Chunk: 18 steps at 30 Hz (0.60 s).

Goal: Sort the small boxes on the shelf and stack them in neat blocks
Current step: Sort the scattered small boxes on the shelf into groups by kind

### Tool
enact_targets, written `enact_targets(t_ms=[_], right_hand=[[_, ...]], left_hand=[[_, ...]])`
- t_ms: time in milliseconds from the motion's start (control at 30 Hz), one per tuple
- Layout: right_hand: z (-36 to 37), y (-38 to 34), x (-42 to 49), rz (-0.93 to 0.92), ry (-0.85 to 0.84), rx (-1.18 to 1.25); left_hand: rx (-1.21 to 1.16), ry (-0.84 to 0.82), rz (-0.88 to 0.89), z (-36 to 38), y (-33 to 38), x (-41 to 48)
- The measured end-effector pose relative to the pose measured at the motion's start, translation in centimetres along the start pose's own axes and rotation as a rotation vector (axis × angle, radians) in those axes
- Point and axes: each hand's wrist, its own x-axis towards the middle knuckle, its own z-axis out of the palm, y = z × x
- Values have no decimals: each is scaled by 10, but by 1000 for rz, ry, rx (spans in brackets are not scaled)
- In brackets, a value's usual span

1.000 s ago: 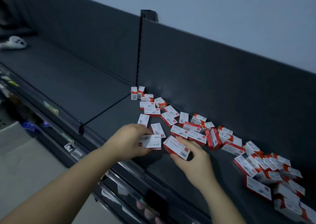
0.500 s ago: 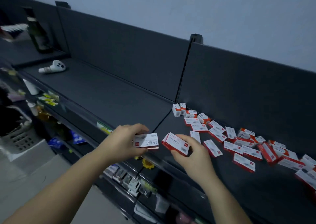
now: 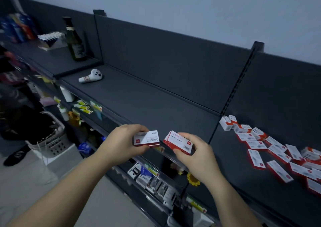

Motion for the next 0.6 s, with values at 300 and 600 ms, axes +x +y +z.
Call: enact_targets(t_ms=[300,600], right_hand=[[56,-11,86,-46,-57,30],[96,-22,182,-105,-90,-6]], left_hand=[[21,29,-56,-17,-69,46],[29,60,-79,-44,-128,111]])
